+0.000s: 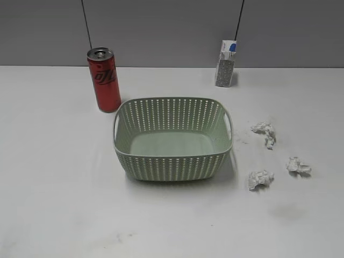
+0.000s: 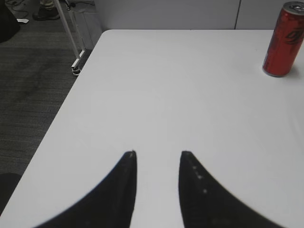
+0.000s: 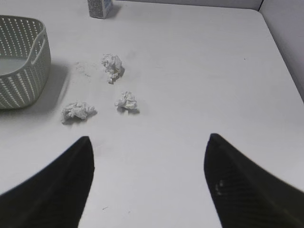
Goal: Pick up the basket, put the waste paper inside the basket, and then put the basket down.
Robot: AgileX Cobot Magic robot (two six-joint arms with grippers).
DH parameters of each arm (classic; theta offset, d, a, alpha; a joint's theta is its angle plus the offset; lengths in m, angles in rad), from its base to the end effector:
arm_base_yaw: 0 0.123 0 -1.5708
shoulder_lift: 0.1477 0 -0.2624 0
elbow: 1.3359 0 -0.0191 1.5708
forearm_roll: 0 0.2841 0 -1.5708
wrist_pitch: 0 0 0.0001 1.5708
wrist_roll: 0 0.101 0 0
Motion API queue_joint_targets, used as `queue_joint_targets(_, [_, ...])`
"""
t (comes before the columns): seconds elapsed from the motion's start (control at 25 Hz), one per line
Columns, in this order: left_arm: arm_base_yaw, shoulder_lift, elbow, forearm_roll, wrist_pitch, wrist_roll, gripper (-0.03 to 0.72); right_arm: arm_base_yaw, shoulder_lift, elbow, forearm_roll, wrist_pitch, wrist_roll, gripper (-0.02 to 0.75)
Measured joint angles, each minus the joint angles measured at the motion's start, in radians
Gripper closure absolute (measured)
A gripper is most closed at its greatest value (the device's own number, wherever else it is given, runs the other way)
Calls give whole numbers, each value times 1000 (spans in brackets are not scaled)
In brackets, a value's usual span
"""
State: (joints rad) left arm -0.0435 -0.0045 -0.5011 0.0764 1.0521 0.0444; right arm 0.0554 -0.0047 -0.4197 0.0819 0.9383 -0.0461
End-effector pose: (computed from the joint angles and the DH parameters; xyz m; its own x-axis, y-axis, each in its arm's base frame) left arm 0.0558 0.0043 0.2904 -0.4416 0.1014 -0.8915 0.0204 0.9945 0.1030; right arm 0.0699 0.0106 0.2745 -0.4121 -0.0205 -0.9109 -0.1143 0.9930 0.0294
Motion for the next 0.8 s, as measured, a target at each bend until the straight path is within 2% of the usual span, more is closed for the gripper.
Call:
queue_joint_targets(0.64, [0, 0, 0, 0, 0, 0, 450, 0, 0, 0, 0, 0, 0, 193])
queue_joint_targets(0.8, [0, 0, 0, -2, 0, 0, 426, 0, 0, 0, 0, 0, 0, 193])
